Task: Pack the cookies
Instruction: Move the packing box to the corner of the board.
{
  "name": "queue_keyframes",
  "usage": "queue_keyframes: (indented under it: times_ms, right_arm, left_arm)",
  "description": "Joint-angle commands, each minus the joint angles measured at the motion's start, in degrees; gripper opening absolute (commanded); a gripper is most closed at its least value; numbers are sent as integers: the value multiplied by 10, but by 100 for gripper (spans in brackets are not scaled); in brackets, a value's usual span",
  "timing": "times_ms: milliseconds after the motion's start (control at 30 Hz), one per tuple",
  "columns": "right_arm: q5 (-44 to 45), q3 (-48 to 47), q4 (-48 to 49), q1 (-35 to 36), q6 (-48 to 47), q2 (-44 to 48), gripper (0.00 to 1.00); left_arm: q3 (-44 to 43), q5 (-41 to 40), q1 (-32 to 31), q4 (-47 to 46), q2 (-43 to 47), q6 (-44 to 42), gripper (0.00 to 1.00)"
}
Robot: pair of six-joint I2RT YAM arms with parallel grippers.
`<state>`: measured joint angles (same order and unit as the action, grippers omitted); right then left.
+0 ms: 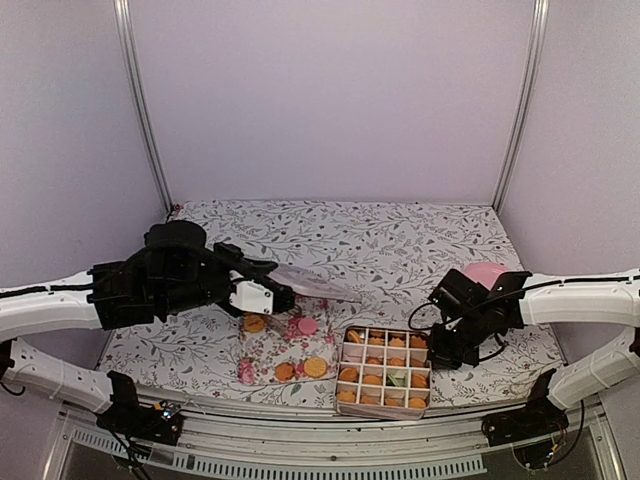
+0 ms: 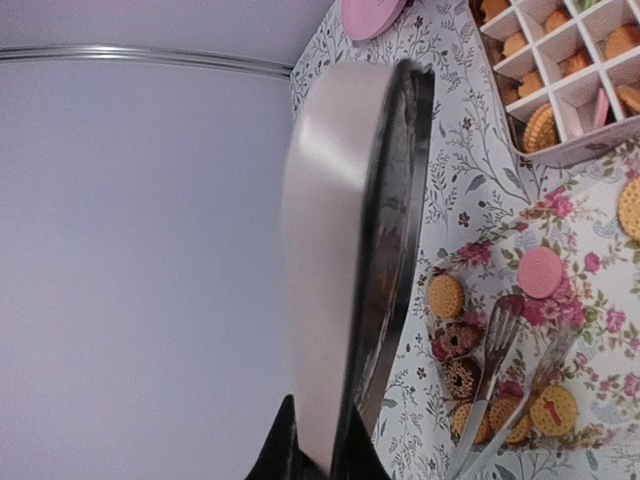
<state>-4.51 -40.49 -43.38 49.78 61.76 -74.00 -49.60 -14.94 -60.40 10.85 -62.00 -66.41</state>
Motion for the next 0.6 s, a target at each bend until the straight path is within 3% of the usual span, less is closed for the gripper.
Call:
queue_keyframes:
  times_ms: [0,300,433,567]
  right_arm:
    - [-79,-27,191,0,26,-49,0]
    - [-140,-236,288,0,-26,-287,0]
    - [-120,-248,278,-20,-48,-288,0]
    - [-102,-181,277,-71,-54,-228,0]
  left_arm:
    - [34,-24,-16,-112,26,-44,0]
    - [119,-56,-46,-198,43,-41,0]
    - [217,-30,-63,-282,102,-101,0]
    - [317,19,-64,-354,161,-150,0]
